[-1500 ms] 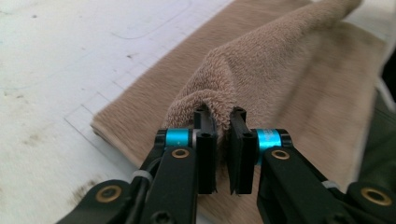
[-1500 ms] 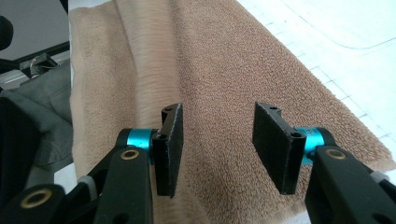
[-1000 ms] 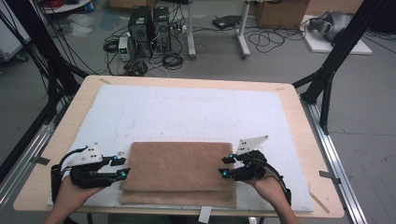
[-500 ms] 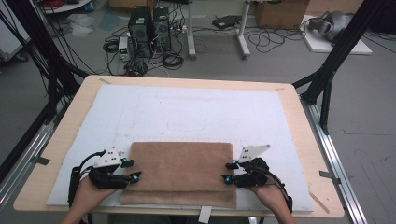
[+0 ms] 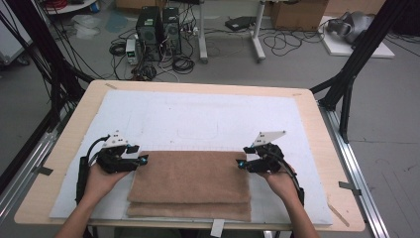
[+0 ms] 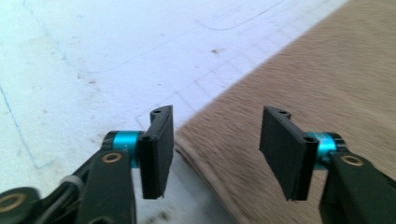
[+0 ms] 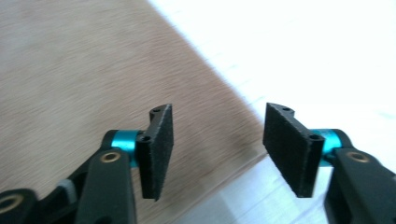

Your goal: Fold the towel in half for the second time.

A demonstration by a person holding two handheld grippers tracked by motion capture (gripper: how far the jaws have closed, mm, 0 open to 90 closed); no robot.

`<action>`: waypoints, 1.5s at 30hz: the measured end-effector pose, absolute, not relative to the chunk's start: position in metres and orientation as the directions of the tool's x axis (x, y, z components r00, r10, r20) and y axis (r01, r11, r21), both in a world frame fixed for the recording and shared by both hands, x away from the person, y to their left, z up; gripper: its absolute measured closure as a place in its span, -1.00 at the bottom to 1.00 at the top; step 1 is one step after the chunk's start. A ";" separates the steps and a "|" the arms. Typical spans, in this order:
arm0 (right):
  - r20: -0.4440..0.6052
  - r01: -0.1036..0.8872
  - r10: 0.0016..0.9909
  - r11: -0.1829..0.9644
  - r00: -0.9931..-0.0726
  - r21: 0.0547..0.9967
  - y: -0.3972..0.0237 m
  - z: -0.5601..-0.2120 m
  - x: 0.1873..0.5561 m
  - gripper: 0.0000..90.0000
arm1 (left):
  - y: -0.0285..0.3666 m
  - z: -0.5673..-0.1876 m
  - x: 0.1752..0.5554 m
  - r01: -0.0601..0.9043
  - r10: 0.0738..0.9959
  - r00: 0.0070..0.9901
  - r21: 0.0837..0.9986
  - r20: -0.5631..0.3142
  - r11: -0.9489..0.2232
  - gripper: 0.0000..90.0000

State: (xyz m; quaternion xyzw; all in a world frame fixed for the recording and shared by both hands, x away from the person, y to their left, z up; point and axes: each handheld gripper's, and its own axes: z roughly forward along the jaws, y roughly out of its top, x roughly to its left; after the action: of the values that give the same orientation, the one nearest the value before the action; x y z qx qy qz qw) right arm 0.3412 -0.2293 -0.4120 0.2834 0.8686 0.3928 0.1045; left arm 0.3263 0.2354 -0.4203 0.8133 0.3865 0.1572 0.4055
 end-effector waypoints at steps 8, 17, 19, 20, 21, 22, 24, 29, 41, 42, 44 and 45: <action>0.175 0.533 0.600 0.492 -0.780 0.688 -0.233 -0.436 0.371 -0.21 | 0.236 -0.438 0.346 0.595 0.728 0.660 0.721 -0.186 -0.355 0.15; 0.216 0.505 0.524 0.507 -0.824 0.698 -0.233 -0.430 0.372 0.76 | 0.234 -0.426 0.342 0.545 0.735 0.665 0.759 -0.132 -0.356 0.78; 0.193 0.497 0.540 0.501 -0.819 0.709 -0.234 -0.424 0.374 0.77 | 0.234 -0.418 0.344 0.522 0.749 0.651 0.788 -0.122 -0.325 0.79; 0.176 0.490 0.551 0.496 -0.816 0.717 -0.235 -0.420 0.376 0.77 | 0.233 -0.413 0.346 0.512 0.756 0.643 0.801 -0.120 -0.309 0.80; 0.165 0.485 0.561 0.488 -0.811 0.726 -0.236 -0.416 0.379 0.77 | 0.232 -0.408 0.349 0.500 0.766 0.633 0.815 -0.113 -0.293 0.80; 0.157 0.484 0.574 0.477 -0.804 0.734 -0.236 -0.411 0.382 0.77 | 0.231 -0.403 0.352 0.484 0.775 0.625 0.826 -0.094 -0.290 0.80; 0.136 0.469 0.588 0.462 -0.798 0.753 -0.236 -0.399 0.390 0.77 | 0.229 -0.394 0.362 0.468 0.791 0.607 0.837 -0.070 -0.284 0.80; 0.080 0.431 0.601 0.467 -0.795 0.772 -0.228 -0.372 0.415 0.76 | 0.236 -0.378 0.389 0.456 0.809 0.581 0.861 -0.095 -0.227 0.76; 0.076 0.467 0.647 0.460 -0.759 0.755 -0.226 -0.380 0.417 0.11 | 0.254 -0.391 0.379 0.494 0.824 0.551 0.848 -0.133 -0.194 0.26; 0.080 0.462 0.638 0.460 -0.766 0.759 -0.226 -0.379 0.412 0.08 | 0.251 -0.392 0.376 0.493 0.814 0.565 0.845 -0.132 -0.205 0.24; 0.086 0.446 0.614 0.463 -0.784 0.766 -0.226 -0.379 0.401 0.07 | 0.245 -0.394 0.369 0.480 0.793 0.600 0.840 -0.106 -0.251 0.22; 0.086 0.440 0.601 0.473 -0.795 0.764 -0.226 -0.380 0.396 0.06 | 0.242 -0.396 0.366 0.477 0.783 0.614 0.838 -0.101 -0.266 0.21</action>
State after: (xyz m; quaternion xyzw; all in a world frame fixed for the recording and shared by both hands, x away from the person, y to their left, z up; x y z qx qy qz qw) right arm 0.3957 -0.2256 -0.3797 0.3052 0.8525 0.4130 0.0974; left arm 0.3658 0.2420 -0.3958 0.7772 0.4053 0.1701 0.4503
